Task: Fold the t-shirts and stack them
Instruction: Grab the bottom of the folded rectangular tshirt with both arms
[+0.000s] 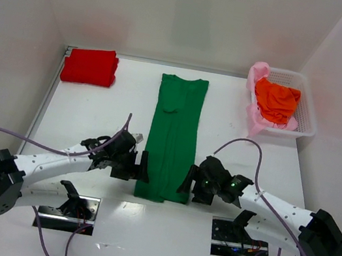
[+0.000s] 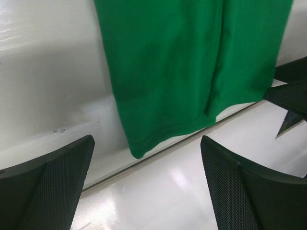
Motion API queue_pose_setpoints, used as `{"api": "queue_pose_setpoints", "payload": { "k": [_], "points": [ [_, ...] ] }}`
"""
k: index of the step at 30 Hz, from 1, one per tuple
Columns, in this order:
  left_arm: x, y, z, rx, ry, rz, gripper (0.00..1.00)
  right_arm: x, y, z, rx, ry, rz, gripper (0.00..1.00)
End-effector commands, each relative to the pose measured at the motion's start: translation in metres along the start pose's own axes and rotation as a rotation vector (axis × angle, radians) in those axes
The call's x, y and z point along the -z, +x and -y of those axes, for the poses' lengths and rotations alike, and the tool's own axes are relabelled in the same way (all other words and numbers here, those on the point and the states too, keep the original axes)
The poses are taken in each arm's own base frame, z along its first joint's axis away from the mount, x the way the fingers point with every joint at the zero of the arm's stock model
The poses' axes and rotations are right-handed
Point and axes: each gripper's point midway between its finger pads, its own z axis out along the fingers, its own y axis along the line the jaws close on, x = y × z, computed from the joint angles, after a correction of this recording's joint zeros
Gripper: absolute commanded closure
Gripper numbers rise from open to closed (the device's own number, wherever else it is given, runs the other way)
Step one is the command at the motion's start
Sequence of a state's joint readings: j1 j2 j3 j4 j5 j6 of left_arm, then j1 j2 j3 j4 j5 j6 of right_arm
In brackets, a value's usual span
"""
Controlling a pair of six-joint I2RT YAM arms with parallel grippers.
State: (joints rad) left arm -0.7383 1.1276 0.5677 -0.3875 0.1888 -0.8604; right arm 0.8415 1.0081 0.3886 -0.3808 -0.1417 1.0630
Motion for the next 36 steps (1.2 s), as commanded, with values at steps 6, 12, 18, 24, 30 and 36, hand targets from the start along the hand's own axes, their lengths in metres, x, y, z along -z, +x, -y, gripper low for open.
{"api": "queue_pose_setpoints", "payload": {
  "k": [6, 12, 18, 24, 30, 36],
  "points": [
    [-0.010, 0.009, 0.006, -0.051, -0.006, -0.078, 0.01, 0.002, -0.012, 0.000, -0.045, 0.048, 0.074, 0.39],
    [-0.010, 0.016, 0.006, -0.013, -0.009, -0.103, 0.04, -0.007, -0.011, 0.000, -0.046, 0.056, 0.059, 0.55],
    [-0.016, 0.018, 0.008, 0.018, 0.007, -0.113, 0.09, -0.010, -0.009, -0.003, -0.046, 0.045, 0.042, 0.63],
    [-0.020, 0.029, 0.005, 0.048, 0.006, -0.155, 0.11, -0.012, -0.006, -0.002, -0.039, 0.048, 0.022, 0.68],
    [-0.023, 0.043, -0.004, 0.073, -0.016, -0.200, 0.12, -0.012, -0.008, -0.006, -0.028, 0.037, 0.023, 0.68],
    [-0.027, 0.043, -0.007, 0.118, -0.045, -0.198, 0.31, -0.013, -0.010, -0.010, -0.027, 0.031, 0.026, 0.78]
  ]
}}
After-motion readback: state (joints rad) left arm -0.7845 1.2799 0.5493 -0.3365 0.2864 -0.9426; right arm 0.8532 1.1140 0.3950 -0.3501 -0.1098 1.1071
